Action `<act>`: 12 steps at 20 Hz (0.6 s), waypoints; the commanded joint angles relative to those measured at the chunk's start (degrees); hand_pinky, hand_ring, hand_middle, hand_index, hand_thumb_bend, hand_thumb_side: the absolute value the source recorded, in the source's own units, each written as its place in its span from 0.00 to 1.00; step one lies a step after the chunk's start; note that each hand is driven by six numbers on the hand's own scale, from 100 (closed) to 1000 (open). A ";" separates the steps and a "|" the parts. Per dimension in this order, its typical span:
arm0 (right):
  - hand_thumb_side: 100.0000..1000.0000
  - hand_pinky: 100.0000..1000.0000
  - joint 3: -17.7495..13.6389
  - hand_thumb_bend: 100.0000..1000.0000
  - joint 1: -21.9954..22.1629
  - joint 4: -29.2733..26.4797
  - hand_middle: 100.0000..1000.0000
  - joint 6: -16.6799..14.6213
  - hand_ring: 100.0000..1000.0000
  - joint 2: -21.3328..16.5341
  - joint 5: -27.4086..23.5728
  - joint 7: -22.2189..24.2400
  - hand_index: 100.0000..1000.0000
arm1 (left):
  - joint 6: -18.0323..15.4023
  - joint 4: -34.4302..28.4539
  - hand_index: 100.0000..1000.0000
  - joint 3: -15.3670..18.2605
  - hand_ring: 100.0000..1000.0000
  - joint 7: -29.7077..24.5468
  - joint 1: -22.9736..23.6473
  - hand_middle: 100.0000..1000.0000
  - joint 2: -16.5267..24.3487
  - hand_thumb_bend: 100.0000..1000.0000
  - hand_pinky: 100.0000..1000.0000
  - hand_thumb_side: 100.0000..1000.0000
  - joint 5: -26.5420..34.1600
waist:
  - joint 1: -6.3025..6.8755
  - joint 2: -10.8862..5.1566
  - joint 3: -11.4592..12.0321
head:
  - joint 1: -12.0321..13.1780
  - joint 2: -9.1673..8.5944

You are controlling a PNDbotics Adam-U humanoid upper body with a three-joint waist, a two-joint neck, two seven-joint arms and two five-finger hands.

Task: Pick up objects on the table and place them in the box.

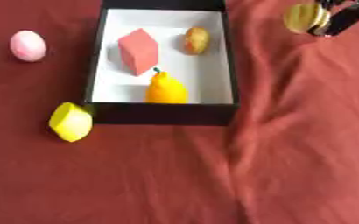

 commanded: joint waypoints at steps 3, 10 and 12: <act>0.00 0.84 0.17 0.18 -0.42 -4.20 0.50 -0.01 0.65 -3.22 -4.75 -1.10 0.57 | -0.03 -0.75 0.76 0.35 0.81 -0.16 -0.01 0.83 2.04 0.17 0.61 0.91 -0.24 | 0.11 -1.87 -0.04 | 0.50 0.32; 0.00 0.85 3.57 0.17 3.09 -22.80 0.49 3.66 0.63 -7.19 -13.48 -2.30 0.56 | -0.07 -0.83 0.76 0.44 0.81 0.11 0.11 0.84 2.21 0.17 0.61 0.91 -0.17 | -0.08 -2.55 -0.18 | 1.21 0.32; 0.00 0.85 5.08 0.18 3.17 -27.88 0.49 5.22 0.62 -7.16 -14.32 -1.69 0.56 | -0.16 -1.01 0.76 0.47 0.81 0.21 0.20 0.84 2.32 0.17 0.61 0.90 -0.12 | -0.04 -3.05 -0.27 | 1.38 0.32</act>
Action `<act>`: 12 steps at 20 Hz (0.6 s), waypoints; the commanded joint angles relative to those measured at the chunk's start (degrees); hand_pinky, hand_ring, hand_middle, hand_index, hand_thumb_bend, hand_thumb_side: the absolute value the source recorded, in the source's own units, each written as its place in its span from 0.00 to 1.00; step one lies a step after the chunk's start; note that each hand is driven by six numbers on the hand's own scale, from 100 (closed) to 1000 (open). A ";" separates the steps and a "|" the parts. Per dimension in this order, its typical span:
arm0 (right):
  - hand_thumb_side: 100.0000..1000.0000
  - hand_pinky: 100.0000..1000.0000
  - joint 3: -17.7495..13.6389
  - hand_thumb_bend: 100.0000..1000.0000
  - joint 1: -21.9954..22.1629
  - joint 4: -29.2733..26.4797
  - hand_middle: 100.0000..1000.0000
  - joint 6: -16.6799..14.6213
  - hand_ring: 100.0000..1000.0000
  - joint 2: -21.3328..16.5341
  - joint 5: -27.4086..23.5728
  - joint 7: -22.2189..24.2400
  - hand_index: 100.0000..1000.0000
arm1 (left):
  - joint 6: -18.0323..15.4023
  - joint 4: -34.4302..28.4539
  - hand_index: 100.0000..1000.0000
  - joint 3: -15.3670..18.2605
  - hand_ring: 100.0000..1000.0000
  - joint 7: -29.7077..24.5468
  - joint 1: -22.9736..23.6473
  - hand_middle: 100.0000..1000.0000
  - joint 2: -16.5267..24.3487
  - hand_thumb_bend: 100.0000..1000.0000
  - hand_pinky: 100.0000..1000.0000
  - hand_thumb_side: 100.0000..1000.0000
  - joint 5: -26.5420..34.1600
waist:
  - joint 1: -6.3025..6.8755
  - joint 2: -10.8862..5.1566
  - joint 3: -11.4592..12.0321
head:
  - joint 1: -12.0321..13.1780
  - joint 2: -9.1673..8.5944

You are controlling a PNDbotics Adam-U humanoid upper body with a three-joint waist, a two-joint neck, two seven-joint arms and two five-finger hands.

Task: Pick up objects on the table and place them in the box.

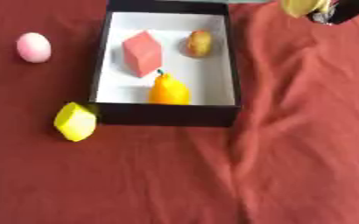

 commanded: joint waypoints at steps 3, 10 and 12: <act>0.00 0.85 3.64 0.17 -2.13 -11.82 0.49 3.86 0.62 -0.16 -2.34 1.88 0.56 | -0.26 -1.24 0.76 0.54 0.81 0.46 0.20 0.84 2.55 0.17 0.61 0.89 0.00 | 0.07 -2.43 -0.42 | 0.64 0.30; 0.00 0.83 9.94 0.15 -8.20 -14.64 0.49 5.95 0.60 9.79 -1.65 5.74 0.57 | -0.27 -1.68 0.76 0.22 0.81 0.53 0.38 0.84 2.98 0.17 0.61 0.88 0.30 | -0.09 -4.29 -0.69 | -0.10 0.30; 0.00 0.83 11.29 0.15 -9.36 -13.97 0.49 5.93 0.60 12.75 -0.79 6.44 0.57 | -0.30 -1.70 0.76 0.27 0.81 0.61 0.47 0.84 3.04 0.17 0.61 0.88 0.33 | -0.17 -4.52 -0.62 | -0.36 0.30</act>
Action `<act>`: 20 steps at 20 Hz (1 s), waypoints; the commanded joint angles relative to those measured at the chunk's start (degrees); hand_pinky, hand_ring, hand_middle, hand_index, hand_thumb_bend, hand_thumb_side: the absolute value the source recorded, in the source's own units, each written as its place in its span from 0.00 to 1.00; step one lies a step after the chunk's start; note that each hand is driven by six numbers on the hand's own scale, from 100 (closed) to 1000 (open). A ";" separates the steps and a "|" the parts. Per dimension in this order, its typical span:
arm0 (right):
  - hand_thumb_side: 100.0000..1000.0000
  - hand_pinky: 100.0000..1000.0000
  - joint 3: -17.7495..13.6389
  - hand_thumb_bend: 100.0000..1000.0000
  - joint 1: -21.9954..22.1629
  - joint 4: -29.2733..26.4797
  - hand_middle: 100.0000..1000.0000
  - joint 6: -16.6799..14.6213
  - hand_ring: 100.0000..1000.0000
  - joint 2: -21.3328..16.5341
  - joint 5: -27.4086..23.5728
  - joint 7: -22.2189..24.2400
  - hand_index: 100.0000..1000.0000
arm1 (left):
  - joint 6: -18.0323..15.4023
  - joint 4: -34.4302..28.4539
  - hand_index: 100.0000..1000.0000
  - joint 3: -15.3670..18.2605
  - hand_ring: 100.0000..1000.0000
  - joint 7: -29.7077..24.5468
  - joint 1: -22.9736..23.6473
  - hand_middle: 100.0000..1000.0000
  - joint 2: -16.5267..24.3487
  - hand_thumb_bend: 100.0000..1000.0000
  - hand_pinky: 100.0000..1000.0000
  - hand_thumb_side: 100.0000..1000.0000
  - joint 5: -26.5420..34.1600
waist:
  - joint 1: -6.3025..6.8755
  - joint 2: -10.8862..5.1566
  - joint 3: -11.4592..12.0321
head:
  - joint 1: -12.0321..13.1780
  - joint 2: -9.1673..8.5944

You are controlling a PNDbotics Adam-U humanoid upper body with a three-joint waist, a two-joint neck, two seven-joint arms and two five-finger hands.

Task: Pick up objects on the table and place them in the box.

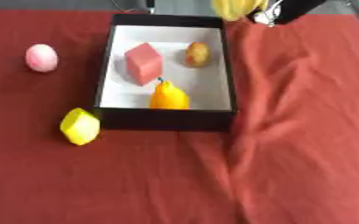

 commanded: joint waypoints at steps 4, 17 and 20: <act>0.00 0.83 3.32 0.14 -3.12 3.26 0.48 -0.49 0.60 8.78 3.61 1.79 0.57 | -0.25 -1.38 0.76 0.53 0.81 0.58 -0.12 0.84 2.14 0.18 0.61 0.87 0.18 | -0.06 -1.43 0.25 | -0.91 0.05; 0.00 0.81 4.73 0.15 -5.28 23.31 0.48 -5.39 0.60 22.39 14.57 -2.40 0.57 | -0.43 -1.52 0.76 1.11 0.81 1.42 -0.38 0.84 1.94 0.18 0.61 0.87 0.42 | -0.48 -1.53 1.72 | -2.33 0.05; 0.00 0.81 5.22 0.18 -6.06 24.29 0.49 -7.03 0.61 23.53 15.94 -1.69 0.58 | -0.44 -1.40 0.76 1.35 0.81 1.63 -0.23 0.84 1.92 0.19 0.61 0.87 0.39 | -0.64 -1.55 1.90 | -2.55 0.05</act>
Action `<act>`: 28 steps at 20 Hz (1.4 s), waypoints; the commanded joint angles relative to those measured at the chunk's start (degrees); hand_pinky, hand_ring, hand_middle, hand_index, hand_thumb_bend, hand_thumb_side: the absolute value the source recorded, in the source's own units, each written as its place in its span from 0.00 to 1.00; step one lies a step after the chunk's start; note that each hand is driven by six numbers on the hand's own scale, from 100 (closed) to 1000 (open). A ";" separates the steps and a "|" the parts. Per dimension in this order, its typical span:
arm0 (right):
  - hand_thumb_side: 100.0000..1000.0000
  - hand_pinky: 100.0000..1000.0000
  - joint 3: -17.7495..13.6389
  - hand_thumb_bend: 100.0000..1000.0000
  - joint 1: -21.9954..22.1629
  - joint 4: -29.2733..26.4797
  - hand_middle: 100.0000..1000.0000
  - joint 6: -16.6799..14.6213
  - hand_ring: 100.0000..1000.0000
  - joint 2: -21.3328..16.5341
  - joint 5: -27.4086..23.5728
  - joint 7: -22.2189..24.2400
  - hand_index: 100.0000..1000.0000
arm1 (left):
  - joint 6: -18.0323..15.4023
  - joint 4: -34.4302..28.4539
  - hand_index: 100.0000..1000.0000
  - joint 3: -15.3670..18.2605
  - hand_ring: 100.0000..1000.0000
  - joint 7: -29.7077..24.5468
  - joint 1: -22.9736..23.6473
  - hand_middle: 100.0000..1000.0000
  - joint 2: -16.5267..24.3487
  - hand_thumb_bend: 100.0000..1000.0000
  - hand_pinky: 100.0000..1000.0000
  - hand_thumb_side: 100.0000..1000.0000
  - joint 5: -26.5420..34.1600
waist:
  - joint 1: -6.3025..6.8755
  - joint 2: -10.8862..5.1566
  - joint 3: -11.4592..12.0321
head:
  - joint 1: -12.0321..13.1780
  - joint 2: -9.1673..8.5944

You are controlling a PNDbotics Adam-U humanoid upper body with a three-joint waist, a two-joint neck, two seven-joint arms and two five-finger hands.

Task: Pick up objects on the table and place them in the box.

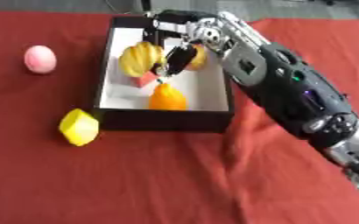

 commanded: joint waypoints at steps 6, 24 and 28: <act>0.00 0.86 0.80 0.28 -1.13 2.86 0.81 -6.96 0.85 1.45 5.53 4.57 0.92 | 0.06 -1.00 0.76 0.86 0.81 0.26 -0.52 0.84 1.83 0.19 0.61 0.87 0.15 | 0.05 -1.26 0.52 | -0.54 -0.10; 0.06 0.89 -12.42 0.00 3.28 -18.25 0.79 5.96 0.79 -12.02 -17.38 -14.31 0.92 | -0.05 -1.02 0.76 1.12 0.81 0.27 -0.02 0.84 2.20 0.19 0.61 0.86 0.01 | 0.06 -1.33 -0.87 | 1.09 -0.10; 0.08 0.92 -17.03 0.00 10.39 -25.85 0.79 7.97 0.79 -17.97 -33.68 -27.40 0.90 | -0.12 -1.27 0.76 1.10 0.81 0.32 -0.11 0.84 2.47 0.19 0.61 0.86 -0.03 | -0.01 -1.09 -1.42 | 2.06 -0.10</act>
